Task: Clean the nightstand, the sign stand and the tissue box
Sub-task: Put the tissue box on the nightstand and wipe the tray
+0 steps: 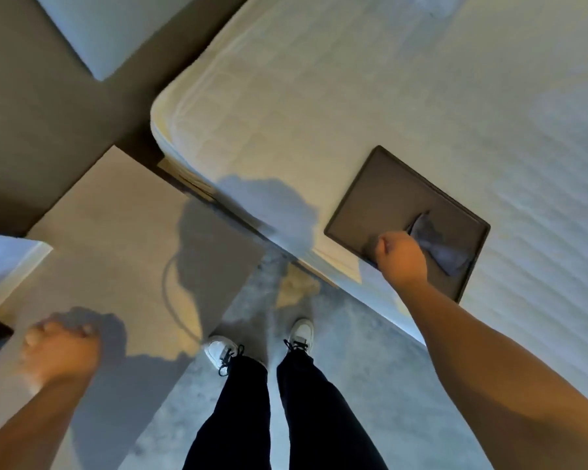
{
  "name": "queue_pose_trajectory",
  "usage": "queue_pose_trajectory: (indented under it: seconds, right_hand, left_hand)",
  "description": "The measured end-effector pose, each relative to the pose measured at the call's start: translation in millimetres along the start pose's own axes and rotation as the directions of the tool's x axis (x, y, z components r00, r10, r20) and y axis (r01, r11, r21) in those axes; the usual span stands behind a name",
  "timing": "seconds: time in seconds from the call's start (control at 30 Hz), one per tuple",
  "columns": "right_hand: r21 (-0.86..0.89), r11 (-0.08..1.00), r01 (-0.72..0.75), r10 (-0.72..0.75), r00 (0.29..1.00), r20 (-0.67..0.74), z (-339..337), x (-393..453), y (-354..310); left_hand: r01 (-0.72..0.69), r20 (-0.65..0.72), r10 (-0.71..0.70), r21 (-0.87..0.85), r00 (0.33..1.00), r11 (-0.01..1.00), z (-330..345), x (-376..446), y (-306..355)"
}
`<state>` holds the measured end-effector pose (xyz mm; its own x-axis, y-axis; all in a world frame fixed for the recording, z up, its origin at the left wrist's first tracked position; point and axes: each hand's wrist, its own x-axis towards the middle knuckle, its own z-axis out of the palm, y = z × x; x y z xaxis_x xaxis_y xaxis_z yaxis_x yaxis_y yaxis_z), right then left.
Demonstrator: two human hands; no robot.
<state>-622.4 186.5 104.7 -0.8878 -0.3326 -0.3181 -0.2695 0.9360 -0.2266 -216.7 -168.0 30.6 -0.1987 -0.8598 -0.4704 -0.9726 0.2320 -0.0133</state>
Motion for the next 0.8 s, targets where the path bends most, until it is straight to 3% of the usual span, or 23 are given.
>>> queue_pose_trajectory:
  seconds: [0.07,0.13,0.2,0.27,0.33,0.43,0.53,0.8]
  right_hand:
    - [0.009,0.998,-0.059,0.059,0.998,-0.022,-5,-3,24]
    - [0.016,0.996,-0.091,0.092,0.993,-0.071,-7,-5,47]
    - [0.002,0.992,-0.128,0.127,0.985,-0.119,-8,-7,71]
    - [-0.025,0.988,-0.154,0.149,0.978,-0.149,-8,-8,94]
    - [-0.056,0.987,-0.150,0.140,0.978,-0.158,-6,-5,115]
    - [-0.116,0.985,-0.129,0.118,0.988,-0.100,-2,6,138]
    - [-0.145,0.987,-0.062,0.054,0.997,-0.057,1,18,148]
    - [-0.124,0.992,0.024,-0.029,0.999,-0.041,5,36,165]
  left_hand:
    - [-0.172,0.027,0.171,0.043,0.985,0.984,5,-21,62]
    - [-0.442,0.063,0.442,-0.008,0.895,0.897,2,-52,148]
    - [-0.662,0.037,0.663,-0.027,0.748,0.749,6,-85,231]
    - [-0.836,-0.024,0.836,0.017,0.548,0.549,5,-116,300]
    - [-0.919,-0.009,0.920,0.054,0.391,0.391,12,-136,354]
    - [-0.958,0.094,0.956,0.092,0.279,0.270,30,-153,409]
    - [-0.958,0.207,0.951,0.221,0.230,0.183,46,-158,439]
    - [-0.903,0.356,0.876,0.392,0.326,0.177,62,-156,451]
